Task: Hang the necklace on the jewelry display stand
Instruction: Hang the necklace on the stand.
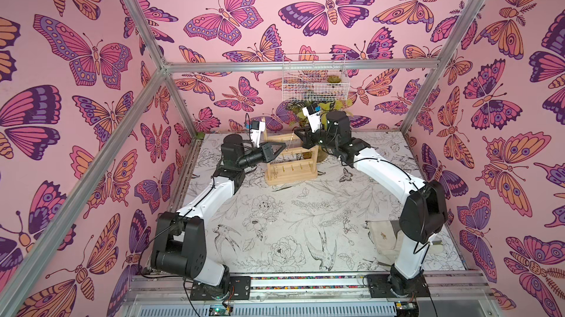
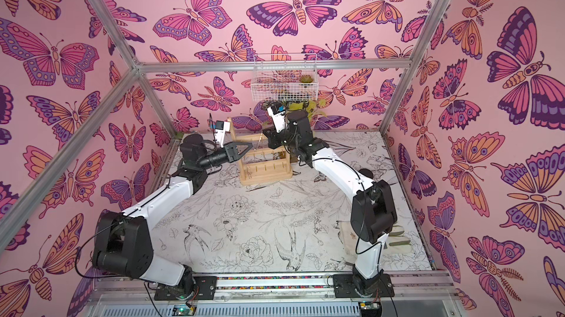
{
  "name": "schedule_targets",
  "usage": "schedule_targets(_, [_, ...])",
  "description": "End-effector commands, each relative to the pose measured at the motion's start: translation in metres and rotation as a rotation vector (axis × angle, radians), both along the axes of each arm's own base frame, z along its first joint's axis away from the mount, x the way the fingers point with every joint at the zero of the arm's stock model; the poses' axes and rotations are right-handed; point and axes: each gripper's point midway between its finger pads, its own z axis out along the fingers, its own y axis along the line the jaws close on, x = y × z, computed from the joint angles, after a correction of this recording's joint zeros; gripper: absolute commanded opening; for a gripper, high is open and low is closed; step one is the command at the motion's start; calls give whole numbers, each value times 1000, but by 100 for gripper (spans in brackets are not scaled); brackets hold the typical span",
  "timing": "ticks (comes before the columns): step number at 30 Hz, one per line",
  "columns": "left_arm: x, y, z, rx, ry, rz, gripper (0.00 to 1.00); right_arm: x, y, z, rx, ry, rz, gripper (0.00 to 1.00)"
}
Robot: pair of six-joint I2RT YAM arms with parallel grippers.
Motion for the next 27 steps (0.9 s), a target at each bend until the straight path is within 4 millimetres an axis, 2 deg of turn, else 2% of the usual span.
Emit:
schedule_targets(1, [-3, -3, -8, 17, -18, 2, 8, -1, 1, -5, -11, 10, 21, 0])
schedule_targets(7, [-7, -5, -28, 38, 13, 24, 8, -4, 2, -14, -26, 36, 37, 1])
schedule_targets(15, [-5, -6, -43, 69, 39, 62, 8, -12, 1, -15, -53, 53, 55, 17])
schedule_targets(20, [-9, -11, -46, 80, 45, 58, 7, -14, -4, -11, -63, 51, 41, 21])
schedule_targets(27, [-14, -14, -35, 74, 24, 57, 7, -22, -14, 3, -55, 46, 9, 31])
